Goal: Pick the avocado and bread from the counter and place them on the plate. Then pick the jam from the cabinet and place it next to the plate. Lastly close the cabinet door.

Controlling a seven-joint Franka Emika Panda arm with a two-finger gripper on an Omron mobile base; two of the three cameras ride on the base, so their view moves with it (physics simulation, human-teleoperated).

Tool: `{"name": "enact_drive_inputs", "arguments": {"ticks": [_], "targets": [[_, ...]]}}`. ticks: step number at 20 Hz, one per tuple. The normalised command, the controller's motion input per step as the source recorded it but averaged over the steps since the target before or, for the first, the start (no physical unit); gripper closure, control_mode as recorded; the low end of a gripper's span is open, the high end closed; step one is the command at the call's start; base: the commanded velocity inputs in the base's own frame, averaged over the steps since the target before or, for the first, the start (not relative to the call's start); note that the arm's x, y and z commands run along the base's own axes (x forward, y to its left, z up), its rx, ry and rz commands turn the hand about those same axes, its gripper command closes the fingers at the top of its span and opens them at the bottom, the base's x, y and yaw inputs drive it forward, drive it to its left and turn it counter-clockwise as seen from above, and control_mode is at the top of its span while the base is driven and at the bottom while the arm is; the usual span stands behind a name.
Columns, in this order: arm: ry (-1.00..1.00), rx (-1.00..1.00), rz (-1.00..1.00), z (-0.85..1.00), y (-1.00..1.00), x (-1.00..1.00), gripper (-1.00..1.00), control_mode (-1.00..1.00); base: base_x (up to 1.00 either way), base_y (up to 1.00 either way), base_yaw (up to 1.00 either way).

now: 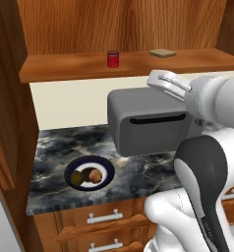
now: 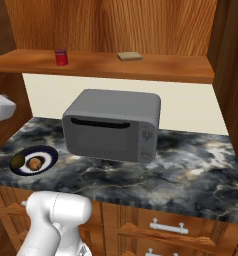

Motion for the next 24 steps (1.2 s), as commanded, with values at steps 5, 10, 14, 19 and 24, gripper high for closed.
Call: {"name": "enact_drive_inputs", "arguments": {"ticks": [5,10,14,19,24], "targets": [[-0.02,-0.03,0.02,0.01,0.0,-0.04,-1.0,-1.0,0.0,0.0,0.0],[0.0,-0.15,0.05,-0.05,0.0,0.0,-1.0,-1.0,0.0,0.0,0.0],[-0.05,-0.2,0.09,-0.08,0.0,0.0,-1.0,-1.0,0.0,0.0,0.0],[-0.11,-0.23,0.14,-0.35,0.0,-0.01,-1.0,-1.0,0.0,0.0,0.0],[-0.24,-0.2,0.13,-0.28,0.0,-0.06,-1.0,-1.0,0.0,0.0,0.0]]}}
